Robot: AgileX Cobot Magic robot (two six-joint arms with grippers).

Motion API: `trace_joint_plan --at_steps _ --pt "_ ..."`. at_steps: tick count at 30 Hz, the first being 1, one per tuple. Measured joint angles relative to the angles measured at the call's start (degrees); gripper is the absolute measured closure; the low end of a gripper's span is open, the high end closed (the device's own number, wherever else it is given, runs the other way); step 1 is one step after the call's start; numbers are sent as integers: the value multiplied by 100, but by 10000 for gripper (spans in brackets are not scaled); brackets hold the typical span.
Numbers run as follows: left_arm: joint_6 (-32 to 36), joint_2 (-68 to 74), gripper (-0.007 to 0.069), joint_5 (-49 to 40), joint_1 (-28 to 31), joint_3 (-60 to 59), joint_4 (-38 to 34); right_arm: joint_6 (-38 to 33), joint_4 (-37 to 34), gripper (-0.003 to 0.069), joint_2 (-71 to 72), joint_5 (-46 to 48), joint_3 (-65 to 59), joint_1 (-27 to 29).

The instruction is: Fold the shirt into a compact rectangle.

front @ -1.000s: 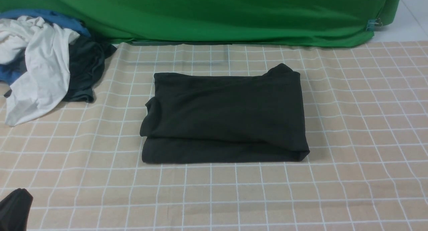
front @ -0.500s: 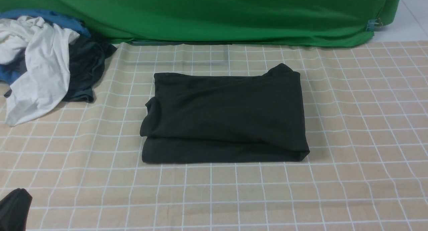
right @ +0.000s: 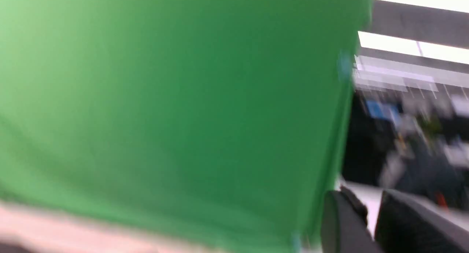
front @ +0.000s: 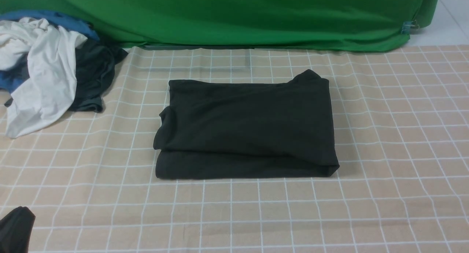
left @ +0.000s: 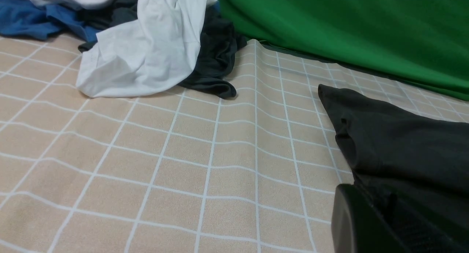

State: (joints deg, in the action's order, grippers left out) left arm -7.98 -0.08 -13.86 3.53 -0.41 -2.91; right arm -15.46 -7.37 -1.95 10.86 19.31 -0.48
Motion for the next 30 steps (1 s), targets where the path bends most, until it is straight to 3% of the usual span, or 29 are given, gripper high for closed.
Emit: trace_joint_plan --at_steps 2,7,17,30 --pt "0 0 610 -5 0 0 0 6 0 465 -4 26 -718 377" --pt "0 0 610 -10 0 0 14 218 5 462 160 199 -1873 705" --pt "0 -6 610 -19 0 0 60 284 -1 442 196 452 -1977 189" --pt "0 -6 610 -19 0 0 60 303 -1 442 196 452 -1977 183"
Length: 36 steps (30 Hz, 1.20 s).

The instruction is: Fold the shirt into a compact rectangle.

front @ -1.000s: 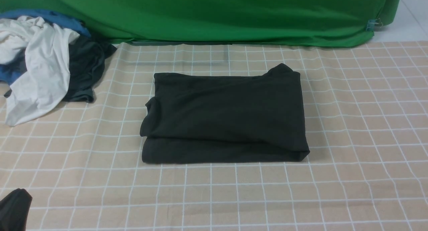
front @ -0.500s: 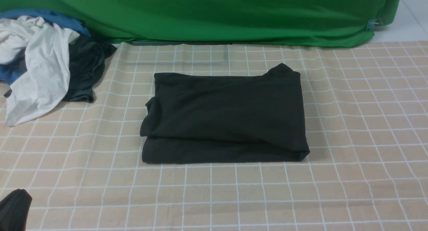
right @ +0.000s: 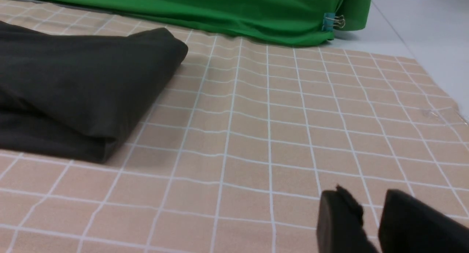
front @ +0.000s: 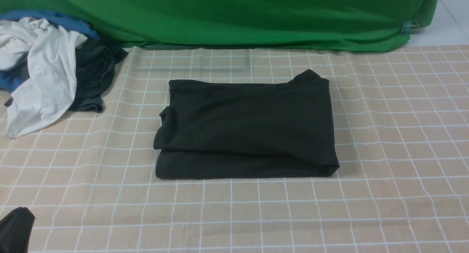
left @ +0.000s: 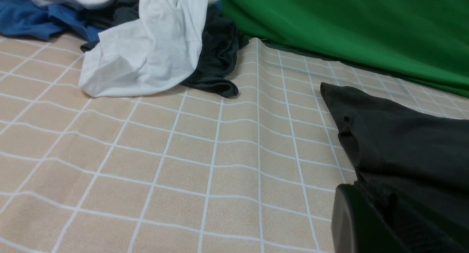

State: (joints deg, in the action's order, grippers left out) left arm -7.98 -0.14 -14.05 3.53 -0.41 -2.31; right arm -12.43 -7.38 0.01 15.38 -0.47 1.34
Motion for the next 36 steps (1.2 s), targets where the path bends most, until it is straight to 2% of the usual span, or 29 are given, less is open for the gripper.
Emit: trace_joint_plan --at_steps 36 --pt "0 0 610 -5 0 0 0 13 0 424 0 0 0 0"
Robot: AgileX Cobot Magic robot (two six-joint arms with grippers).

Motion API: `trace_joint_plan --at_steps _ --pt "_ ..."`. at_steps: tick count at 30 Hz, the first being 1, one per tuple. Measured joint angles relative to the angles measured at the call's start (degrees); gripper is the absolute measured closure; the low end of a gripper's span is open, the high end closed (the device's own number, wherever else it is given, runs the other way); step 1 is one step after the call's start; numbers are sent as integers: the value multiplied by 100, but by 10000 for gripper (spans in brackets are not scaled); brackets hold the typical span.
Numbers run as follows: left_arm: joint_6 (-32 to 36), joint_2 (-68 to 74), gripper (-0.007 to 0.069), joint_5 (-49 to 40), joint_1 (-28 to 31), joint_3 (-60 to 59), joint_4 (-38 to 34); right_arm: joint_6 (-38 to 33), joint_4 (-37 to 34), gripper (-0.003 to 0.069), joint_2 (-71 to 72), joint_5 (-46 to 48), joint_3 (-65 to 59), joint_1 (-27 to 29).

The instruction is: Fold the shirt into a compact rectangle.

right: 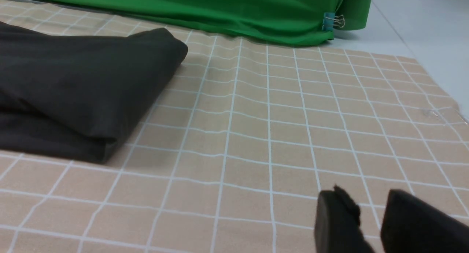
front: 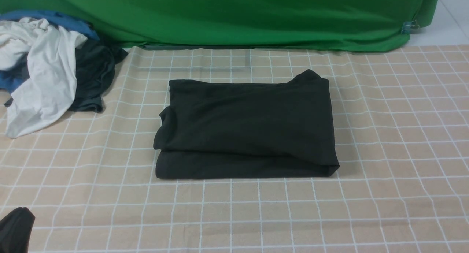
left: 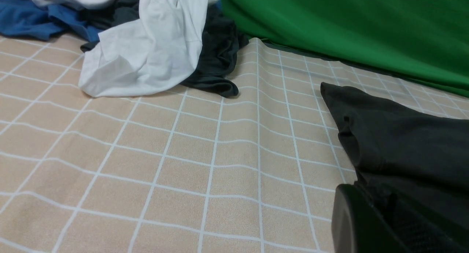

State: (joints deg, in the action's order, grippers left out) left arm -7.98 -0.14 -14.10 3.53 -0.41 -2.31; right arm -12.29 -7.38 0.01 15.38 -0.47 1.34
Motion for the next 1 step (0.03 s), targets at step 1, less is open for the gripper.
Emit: trace_joint_plan --at_steps 1 --pt "0 0 610 0 0 0 0 0 0 424 0 0 0 0"
